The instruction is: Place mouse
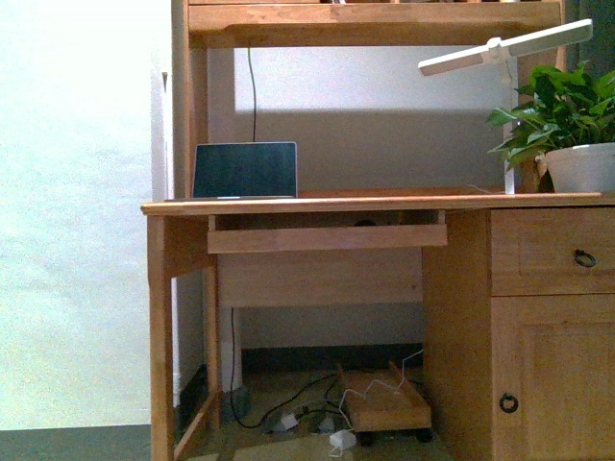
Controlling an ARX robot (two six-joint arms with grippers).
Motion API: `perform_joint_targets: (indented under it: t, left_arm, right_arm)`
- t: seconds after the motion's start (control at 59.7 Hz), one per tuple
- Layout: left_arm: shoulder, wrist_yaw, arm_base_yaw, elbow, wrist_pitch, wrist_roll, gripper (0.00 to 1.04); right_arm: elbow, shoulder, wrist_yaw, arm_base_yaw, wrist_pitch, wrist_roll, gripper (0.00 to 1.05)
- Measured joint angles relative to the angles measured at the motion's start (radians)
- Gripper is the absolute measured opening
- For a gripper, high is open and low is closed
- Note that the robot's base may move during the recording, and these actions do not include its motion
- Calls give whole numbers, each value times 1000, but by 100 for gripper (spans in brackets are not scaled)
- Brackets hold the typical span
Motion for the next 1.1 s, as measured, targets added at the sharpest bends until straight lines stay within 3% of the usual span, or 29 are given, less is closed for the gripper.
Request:
perform_joint_targets:
  t: [1.105]
  left_arm:
    - [0, 0, 0, 0, 0, 0, 97]
  right_arm:
    - [0, 0, 0, 0, 0, 0, 97]
